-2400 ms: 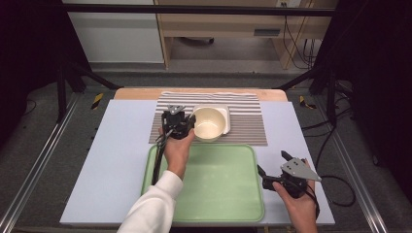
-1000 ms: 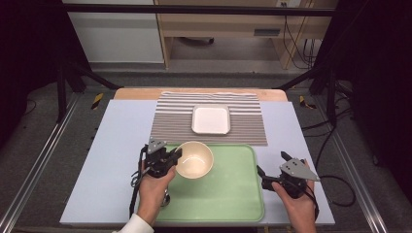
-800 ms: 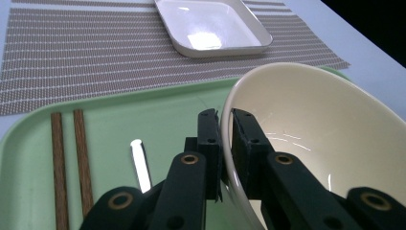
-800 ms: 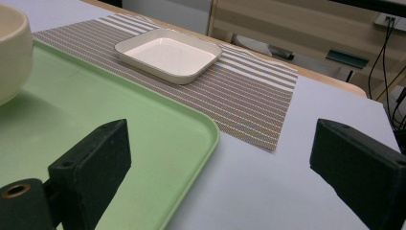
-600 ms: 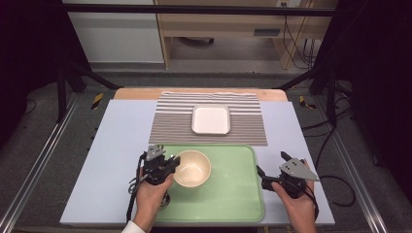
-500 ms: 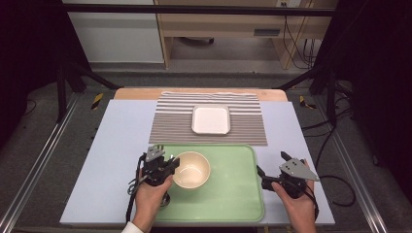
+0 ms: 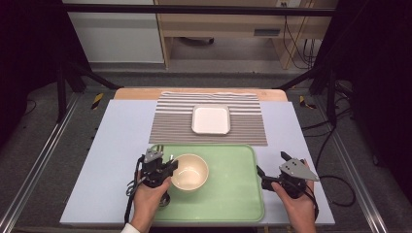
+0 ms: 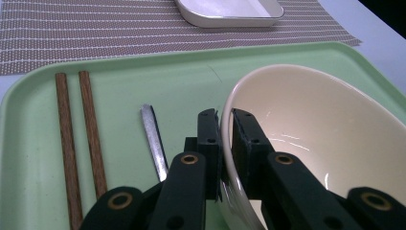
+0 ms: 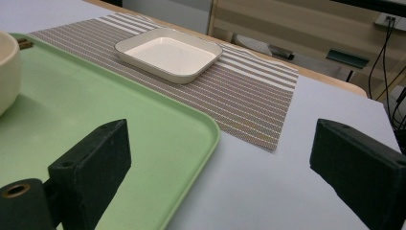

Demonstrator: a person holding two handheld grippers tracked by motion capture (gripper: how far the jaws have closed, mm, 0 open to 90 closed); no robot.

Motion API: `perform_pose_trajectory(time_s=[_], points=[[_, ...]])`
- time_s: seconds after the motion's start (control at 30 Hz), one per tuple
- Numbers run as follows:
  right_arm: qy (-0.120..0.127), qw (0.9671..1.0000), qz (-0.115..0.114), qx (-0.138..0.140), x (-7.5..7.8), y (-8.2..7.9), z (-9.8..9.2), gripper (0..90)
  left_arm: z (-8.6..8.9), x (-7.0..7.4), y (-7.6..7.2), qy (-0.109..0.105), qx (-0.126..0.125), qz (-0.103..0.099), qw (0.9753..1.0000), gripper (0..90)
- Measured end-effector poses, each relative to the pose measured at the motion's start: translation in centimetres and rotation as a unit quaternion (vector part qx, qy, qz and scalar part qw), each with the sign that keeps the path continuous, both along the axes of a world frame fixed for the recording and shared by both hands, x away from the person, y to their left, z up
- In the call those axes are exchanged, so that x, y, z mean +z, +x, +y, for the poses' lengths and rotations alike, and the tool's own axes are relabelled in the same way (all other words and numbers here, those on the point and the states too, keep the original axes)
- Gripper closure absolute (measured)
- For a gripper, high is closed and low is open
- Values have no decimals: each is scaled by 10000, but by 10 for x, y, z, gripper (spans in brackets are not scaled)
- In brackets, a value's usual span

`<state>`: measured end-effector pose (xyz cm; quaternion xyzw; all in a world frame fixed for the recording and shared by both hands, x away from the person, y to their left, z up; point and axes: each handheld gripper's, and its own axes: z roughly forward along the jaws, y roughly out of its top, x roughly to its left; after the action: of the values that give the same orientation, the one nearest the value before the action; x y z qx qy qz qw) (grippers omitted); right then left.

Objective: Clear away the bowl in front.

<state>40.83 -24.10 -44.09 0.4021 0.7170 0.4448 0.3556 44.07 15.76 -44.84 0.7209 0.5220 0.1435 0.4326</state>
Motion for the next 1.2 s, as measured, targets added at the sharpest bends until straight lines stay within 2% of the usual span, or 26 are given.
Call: perform_pose_trajectory(time_s=[0.2, 0.33, 0.4, 0.43, 0.47, 0.6, 0.63, 0.67, 0.7, 0.8, 0.9, 1.03, 1.2], points=[[-2, 10000, 3, -3, 0, 0, 0, 69, 2, -2, 1, -75, 16, 34, 10000, 821], [-20, 10000, 2, 1, 0, 0, 0, 69, 4, -3, 2, -77, -23, 138, 9999, 821], [-19, 10000, 8, 1, 0, 0, 0, 69, 4, -2, 2, -15, -72, 130, 9999, 821], [-22, 10000, 6, 3, 0, 0, 1, 69, 3, -3, 3, -31, -181, 52, 9998, 821], [-25, 10000, 1, 7, 0, 0, 1, 69, 4, -2, 1, 26, -109, 154, 9998, 821], [-27, 10000, 5, 5, 0, 0, 1, 69, 4, -2, 2, -3, -107, 172, 9998, 819], [-20, 10000, 13, -2, 0, 0, 1, 68, 4, -3, 3, -59, -186, 108, 9998, 816], [-19, 10000, 13, -2, 0, 0, 1, 68, 5, -2, 2, -49, -117, 198, 9997, 813], [-19, 10000, 15, -3, 0, 0, 1, 68, 5, -2, 3, -111, -173, 123, 9997, 796], [-25, 10000, 9, 0, 0, 0, 1, 68, 5, 5, 3, 95, -197, -83, 9997, 683], [-25, 10000, 15, -4, -1, 0, 1, 68, 6, 19, 5, 258, -110, -255, 9993, 574], [-57, 10000, 20, 9, -1, 0, 2, 68, 3, 39, 18, 267, -111, -382, 9989, 451], [-58, 10000, 19, -2, -1, 0, 2, 67, -6, 52, 34, 396, -78, -530, 9978, 381]])
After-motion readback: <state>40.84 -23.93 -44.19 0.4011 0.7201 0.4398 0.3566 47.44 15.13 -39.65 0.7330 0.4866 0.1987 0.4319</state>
